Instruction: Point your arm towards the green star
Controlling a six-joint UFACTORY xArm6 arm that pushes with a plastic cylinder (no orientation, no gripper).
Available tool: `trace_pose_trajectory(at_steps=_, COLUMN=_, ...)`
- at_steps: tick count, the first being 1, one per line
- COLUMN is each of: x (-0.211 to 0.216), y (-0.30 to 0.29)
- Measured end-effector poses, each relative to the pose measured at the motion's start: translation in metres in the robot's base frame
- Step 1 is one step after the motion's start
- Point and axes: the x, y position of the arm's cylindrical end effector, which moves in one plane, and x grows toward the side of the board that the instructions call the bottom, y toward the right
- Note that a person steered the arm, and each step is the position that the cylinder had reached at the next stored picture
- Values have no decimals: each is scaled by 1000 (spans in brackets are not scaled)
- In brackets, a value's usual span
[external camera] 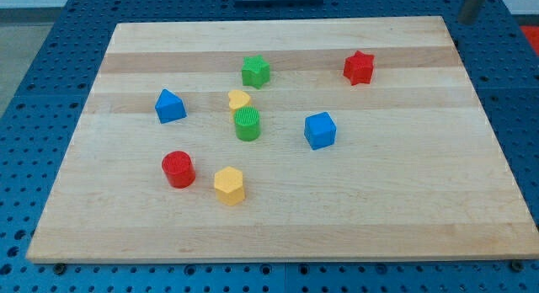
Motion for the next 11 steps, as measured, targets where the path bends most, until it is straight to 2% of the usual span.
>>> trace_pose_trajectory(at_steps=1, x=5, y=0)
trace_pose_trajectory(at_steps=2, x=36, y=7)
trace_pose_trajectory(at_steps=4, x=53, y=-81)
trace_pose_trajectory(at_steps=5, x=51, y=-189)
trace_pose_trajectory(at_steps=6, x=67, y=-280)
trace_pose_trajectory(at_steps=7, x=133, y=-282)
trace_pose_trajectory(at_steps=8, x=168, y=-309)
trace_pose_trajectory(at_steps=9, x=162, y=-364)
trace_pose_trajectory(at_steps=11, x=110, y=-358)
